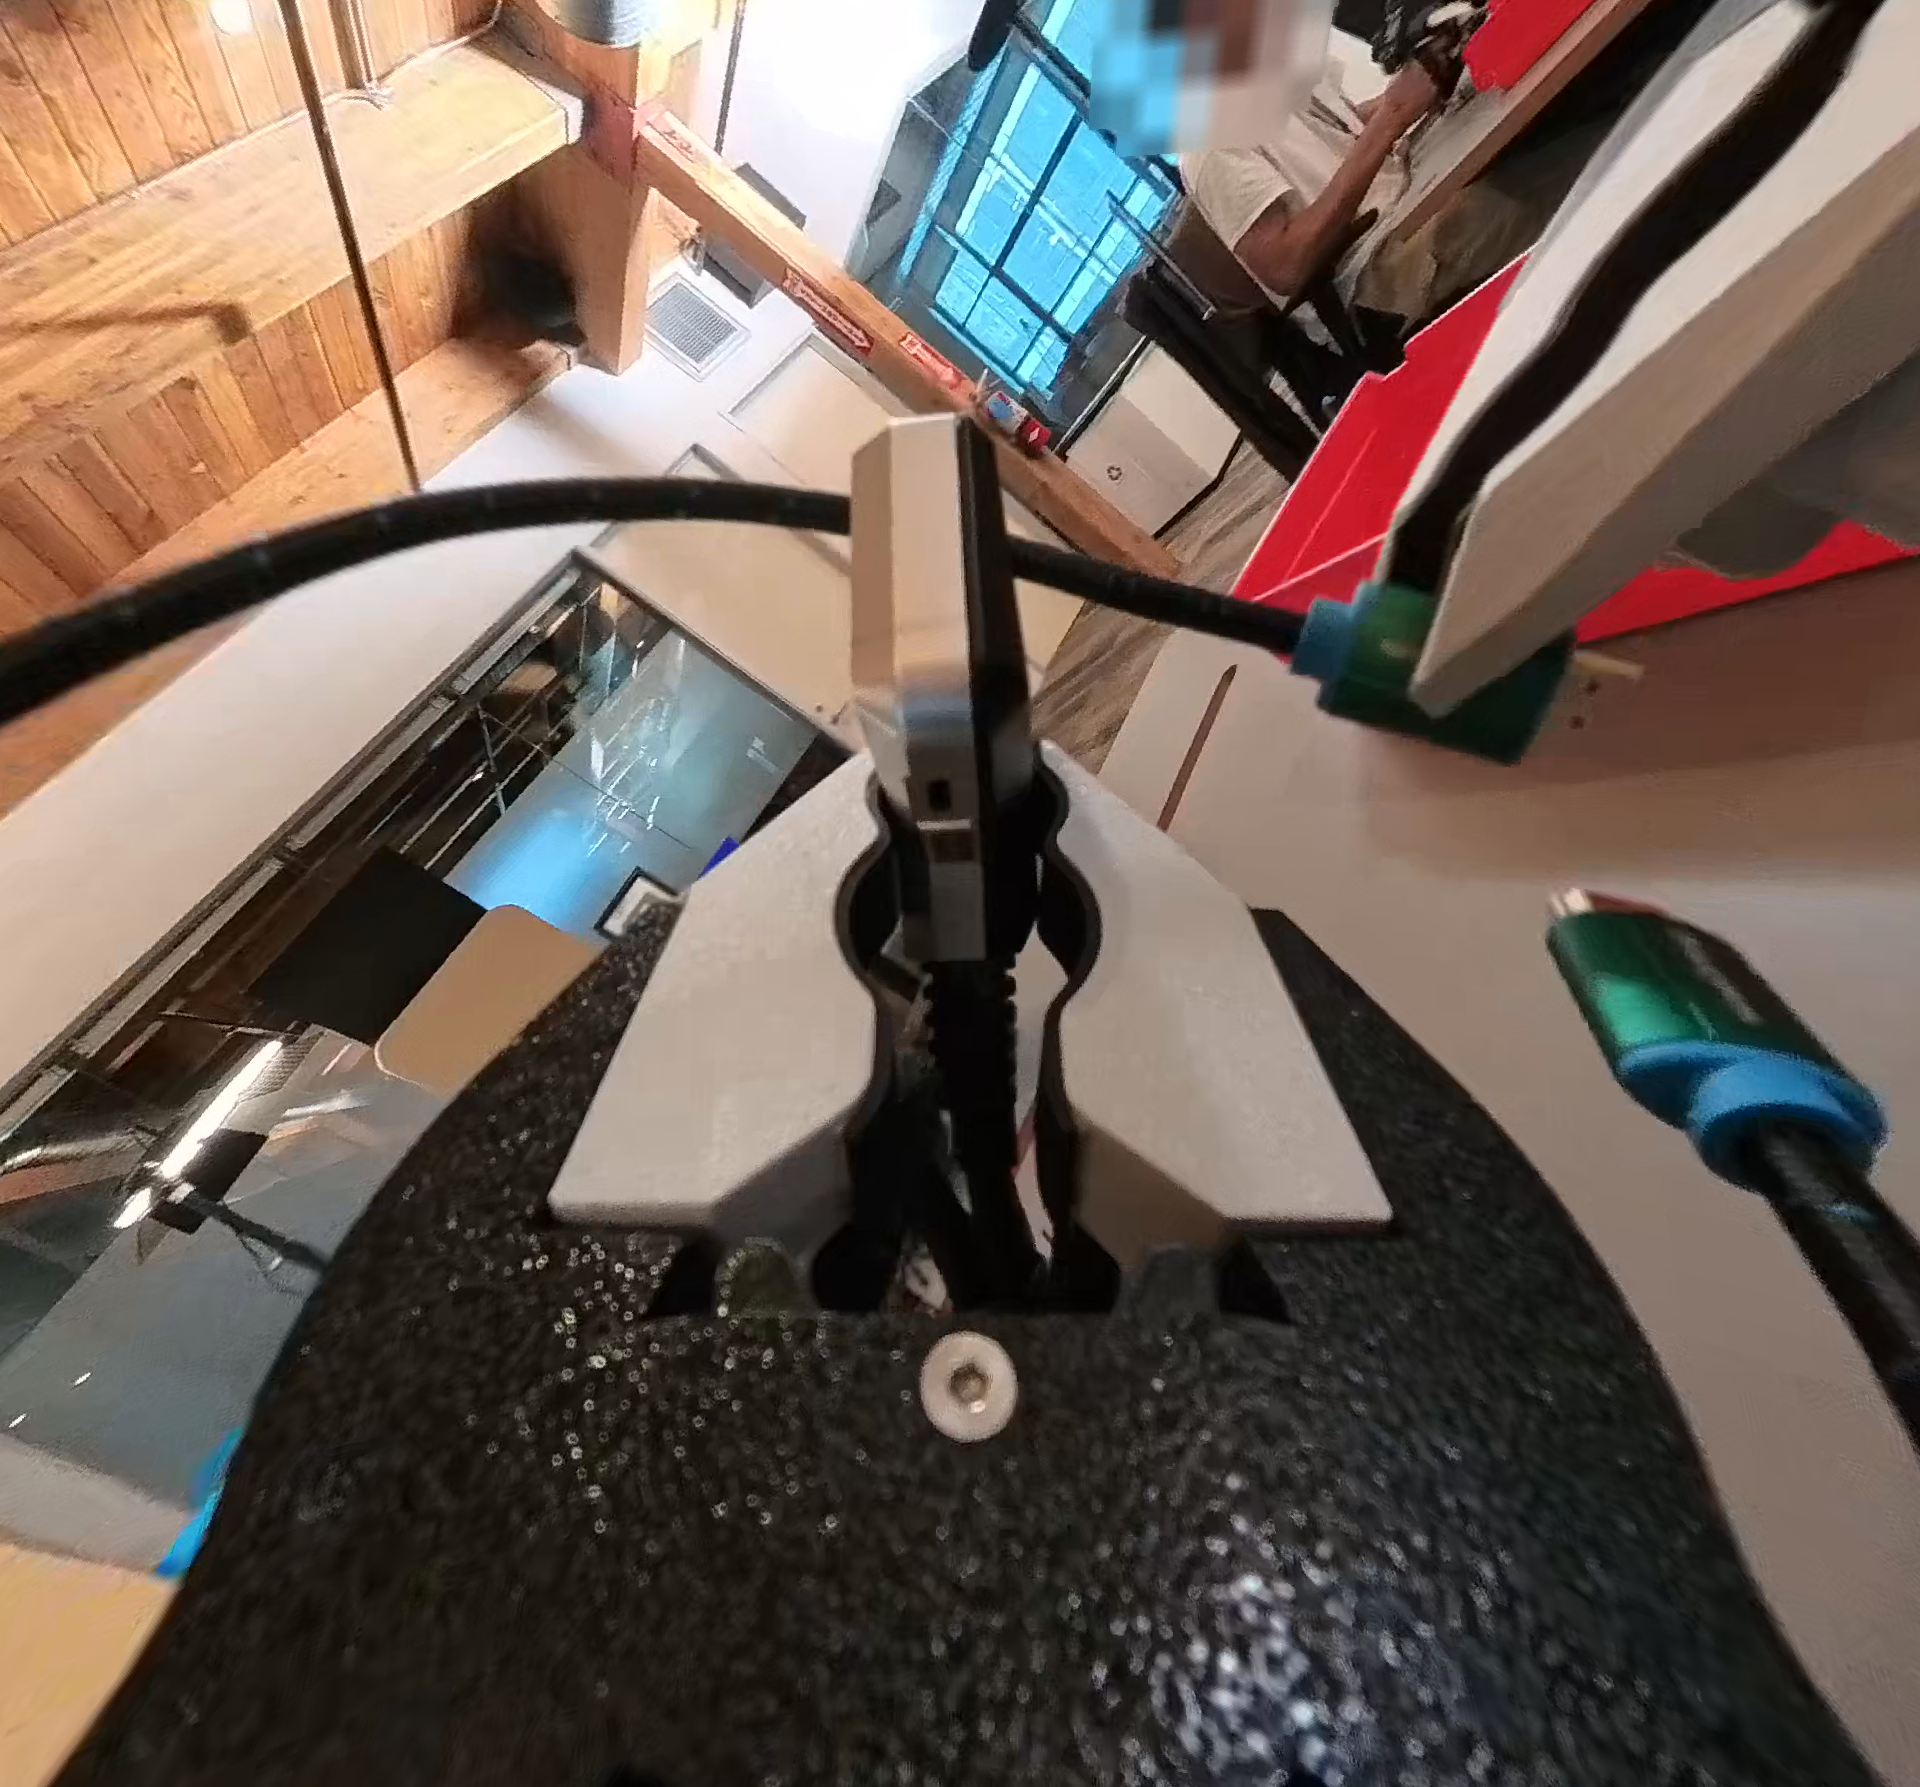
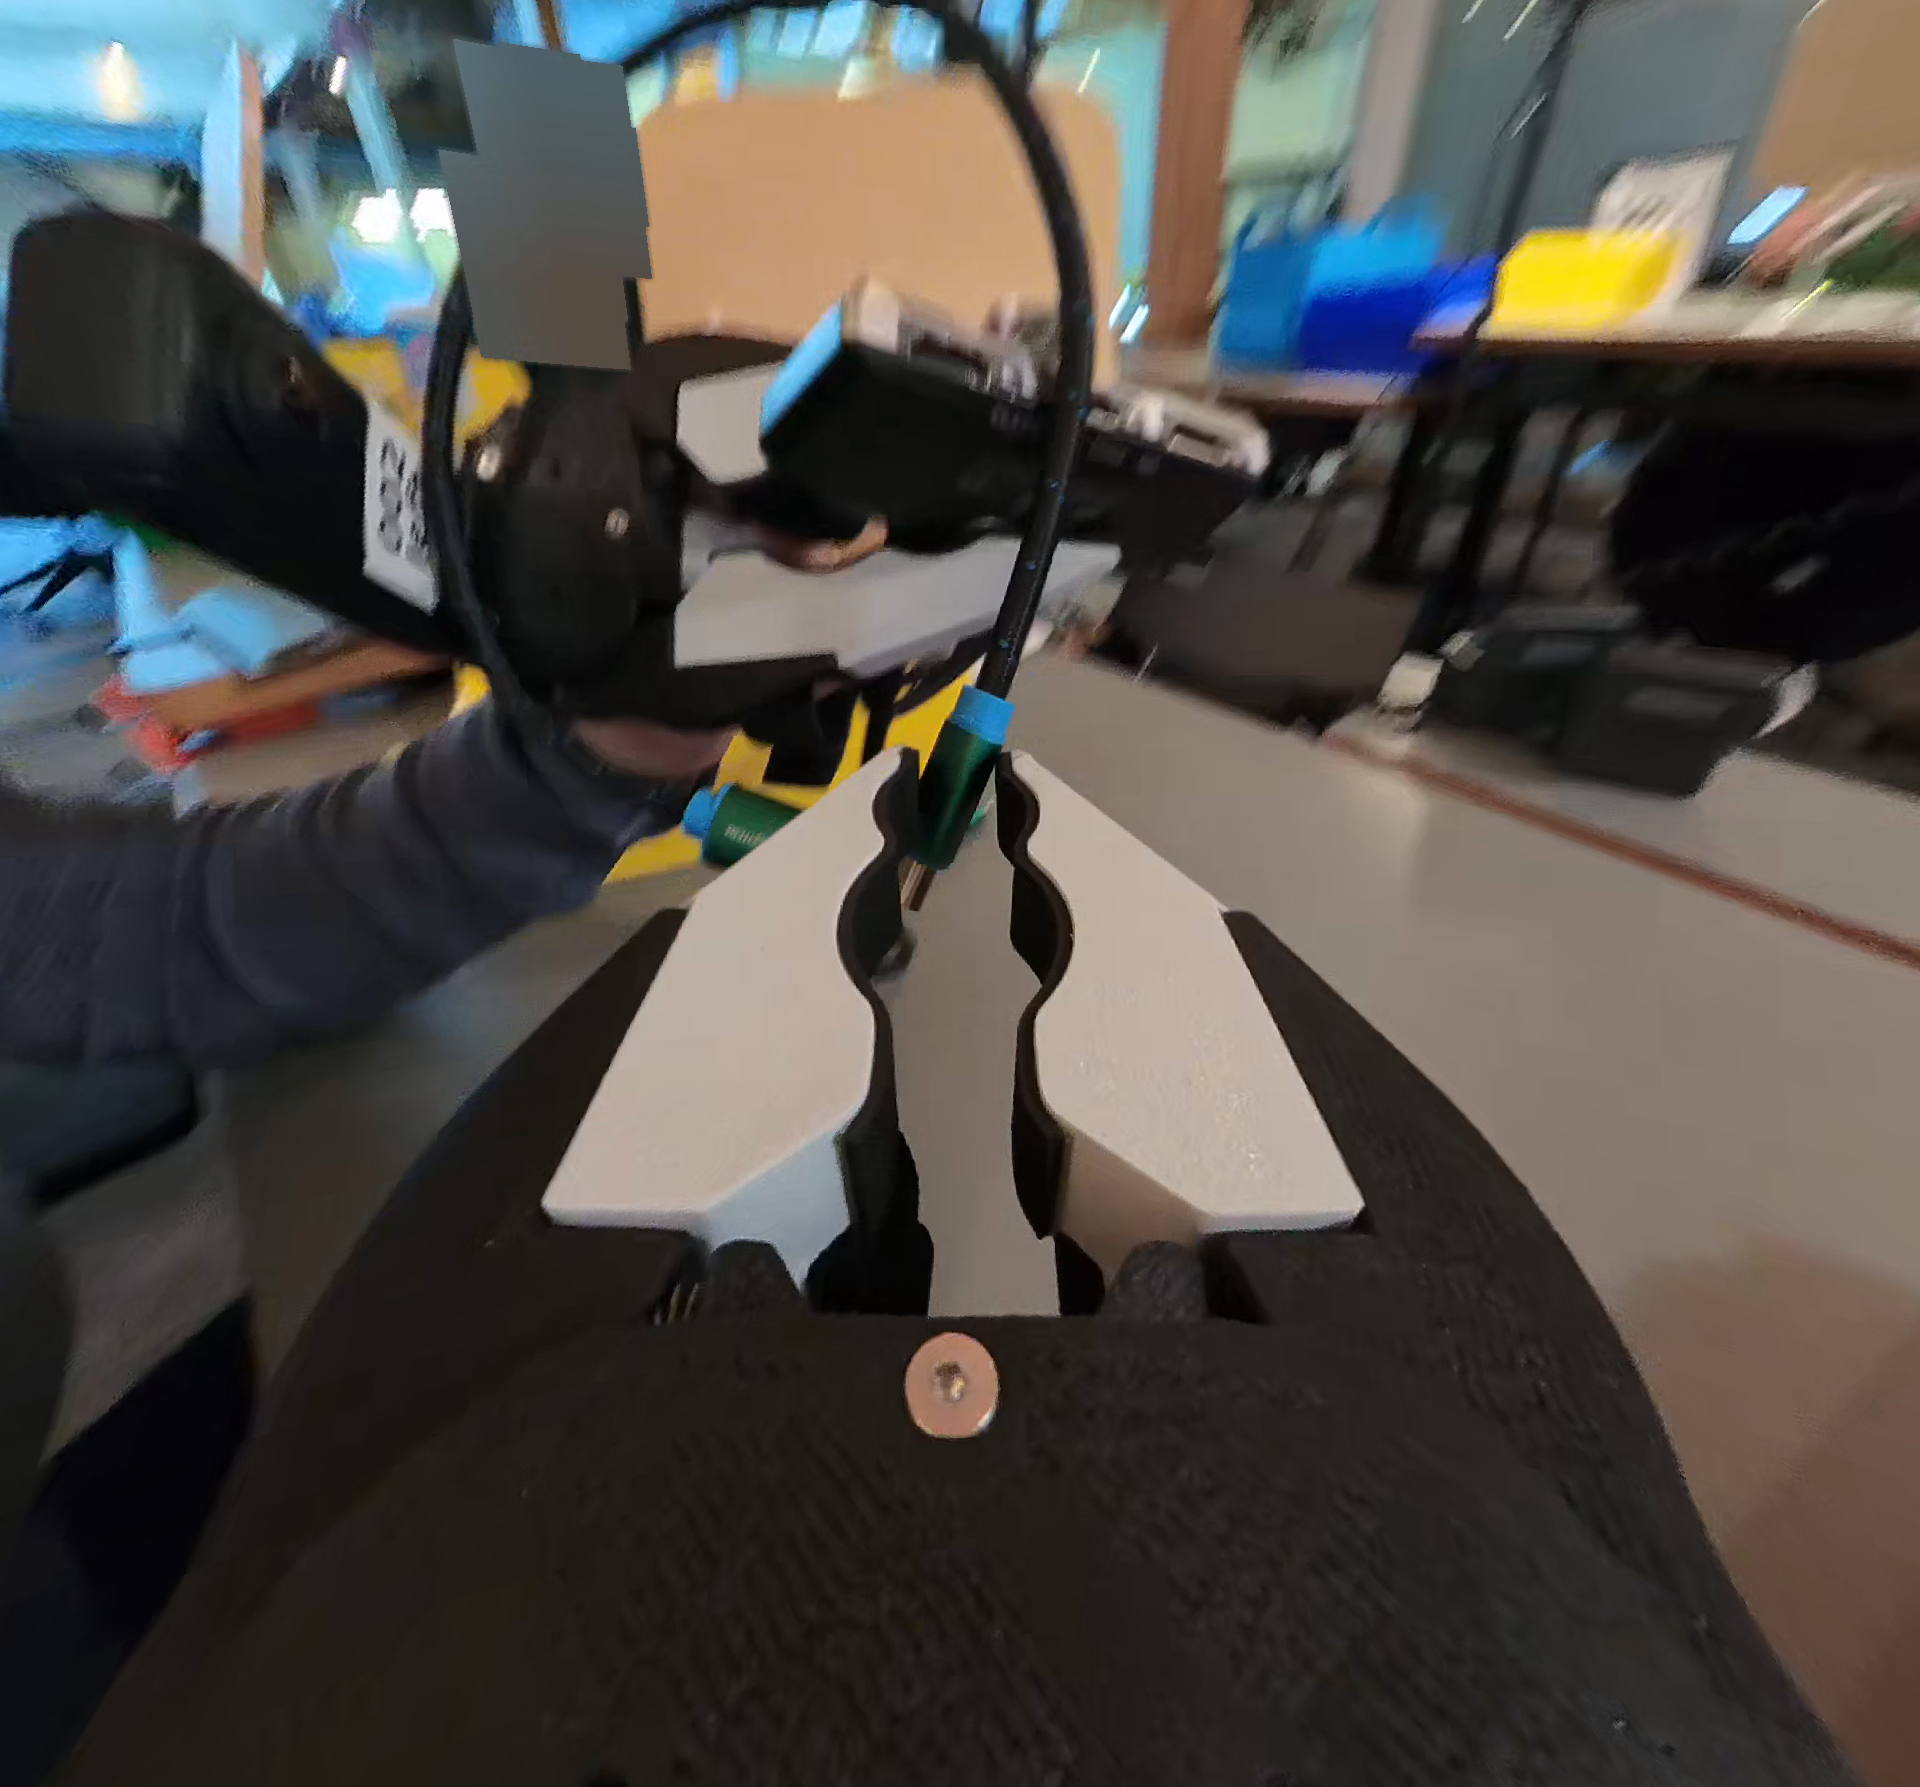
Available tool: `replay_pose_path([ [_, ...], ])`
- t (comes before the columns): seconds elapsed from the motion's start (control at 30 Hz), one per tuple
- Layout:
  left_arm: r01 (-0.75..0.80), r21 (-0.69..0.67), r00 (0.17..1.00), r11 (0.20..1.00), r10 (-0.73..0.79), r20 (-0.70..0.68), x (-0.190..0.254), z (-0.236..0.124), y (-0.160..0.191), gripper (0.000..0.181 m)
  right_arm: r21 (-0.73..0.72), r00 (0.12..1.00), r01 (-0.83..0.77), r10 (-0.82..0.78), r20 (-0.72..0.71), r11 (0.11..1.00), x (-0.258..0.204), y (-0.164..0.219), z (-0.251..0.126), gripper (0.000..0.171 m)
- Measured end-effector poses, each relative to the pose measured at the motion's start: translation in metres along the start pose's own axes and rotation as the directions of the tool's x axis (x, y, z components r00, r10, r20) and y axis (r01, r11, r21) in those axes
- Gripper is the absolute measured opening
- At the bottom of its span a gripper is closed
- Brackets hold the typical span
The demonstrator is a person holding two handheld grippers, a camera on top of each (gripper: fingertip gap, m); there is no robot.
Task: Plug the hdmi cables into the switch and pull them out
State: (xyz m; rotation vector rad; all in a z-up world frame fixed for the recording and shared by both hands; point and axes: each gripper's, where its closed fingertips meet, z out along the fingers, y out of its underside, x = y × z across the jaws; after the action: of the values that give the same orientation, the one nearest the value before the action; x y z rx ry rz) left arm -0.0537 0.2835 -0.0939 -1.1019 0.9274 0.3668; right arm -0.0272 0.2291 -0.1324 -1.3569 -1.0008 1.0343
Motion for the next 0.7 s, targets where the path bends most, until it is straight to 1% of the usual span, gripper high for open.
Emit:
replay_pose_path([
  [0.1, 0.016, 0.041, 0.999, 0.999, -0.014, -0.042, 0.004, -0.001, -0.004, 0.020, -0.129, 0.996, -0.038, 0.048, 0.071, 0.991, -0.006, 0.012, 0.004, 0.013],
  [0.23, 0.017, 0.074, 0.996, 0.997, -0.010, -0.090, 0.013, -0.002, -0.010, 0.020, -0.212, 0.983, -0.089, 0.119, 0.137, 0.973, -0.015, 0.021, 0.008, 0.013],
  [0.43, 0.060, 0.132, 0.985, 0.989, -0.037, -0.169, 0.027, -0.006, -0.023, 0.020, -0.251, 0.950, -0.165, 0.222, 0.219, 0.954, -0.025, 0.030, 0.015, 0.011],
  [0.53, 0.139, 0.161, 0.968, 0.977, -0.099, -0.232, 0.035, -0.007, -0.028, 0.020, -0.243, 0.925, -0.188, 0.255, 0.284, 0.952, -0.035, 0.030, 0.019, 0.009],
  [0.7, 0.290, 0.190, 0.925, 0.938, -0.223, -0.308, 0.037, -0.010, -0.034, 0.020, -0.235, 0.921, -0.144, 0.217, 0.324, 0.961, -0.043, 0.032, 0.024, 0.008],
])
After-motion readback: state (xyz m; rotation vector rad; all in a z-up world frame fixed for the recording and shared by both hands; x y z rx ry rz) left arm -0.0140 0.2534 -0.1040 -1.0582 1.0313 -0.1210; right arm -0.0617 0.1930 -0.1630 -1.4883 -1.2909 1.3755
